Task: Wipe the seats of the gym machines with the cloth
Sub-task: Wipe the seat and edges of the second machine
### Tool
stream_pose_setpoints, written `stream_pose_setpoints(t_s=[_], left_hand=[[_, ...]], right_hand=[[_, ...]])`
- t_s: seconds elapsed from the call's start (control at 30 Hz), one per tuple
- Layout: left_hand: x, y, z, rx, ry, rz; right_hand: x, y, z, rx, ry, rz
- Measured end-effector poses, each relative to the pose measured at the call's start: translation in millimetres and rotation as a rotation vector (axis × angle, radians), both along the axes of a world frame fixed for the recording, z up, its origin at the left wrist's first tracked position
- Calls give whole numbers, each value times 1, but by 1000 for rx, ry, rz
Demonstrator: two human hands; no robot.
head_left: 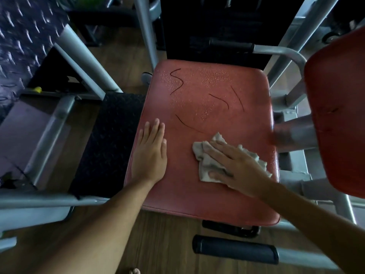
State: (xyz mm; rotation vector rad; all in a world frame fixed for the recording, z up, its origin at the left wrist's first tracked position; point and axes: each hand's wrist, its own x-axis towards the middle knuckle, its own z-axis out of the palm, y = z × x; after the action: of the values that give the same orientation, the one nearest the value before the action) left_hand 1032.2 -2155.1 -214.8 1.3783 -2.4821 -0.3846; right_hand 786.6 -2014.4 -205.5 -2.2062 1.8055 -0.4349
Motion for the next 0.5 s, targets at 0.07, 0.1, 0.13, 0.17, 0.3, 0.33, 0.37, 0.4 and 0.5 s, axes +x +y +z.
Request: stream_pose_setpoints(t_s=[0.07,0.1,0.13,0.17,0.3,0.33,0.37,0.4,0.5], left_hand=[[0,0,1,4,3,5],[1,1,1,4,5,7],[2,1,2,3,6,9],[2,1,2,4,6,7],[0,2,6,24,1,14],[-1,2,7,29,0,17],[-1,2,7,30,0,18],[-1,2,7,28,-3,20],[-1,1,4,1,-15,18]], right_hand=[[-19,-3,-4,-30,28,-30],[-30,-5,-4,-42,13,-128],[-39,-6,-2,-40,-27,-268],[-43,-4,1,-40,-82,-427],[-12,31,13,-50,-209,-636],[-7,44,14,-19,-211,-539],[-7,56,12,18,-207,-421],[-15,63,11,59,-204,-317],[-45,49,7,57,-196,-244]])
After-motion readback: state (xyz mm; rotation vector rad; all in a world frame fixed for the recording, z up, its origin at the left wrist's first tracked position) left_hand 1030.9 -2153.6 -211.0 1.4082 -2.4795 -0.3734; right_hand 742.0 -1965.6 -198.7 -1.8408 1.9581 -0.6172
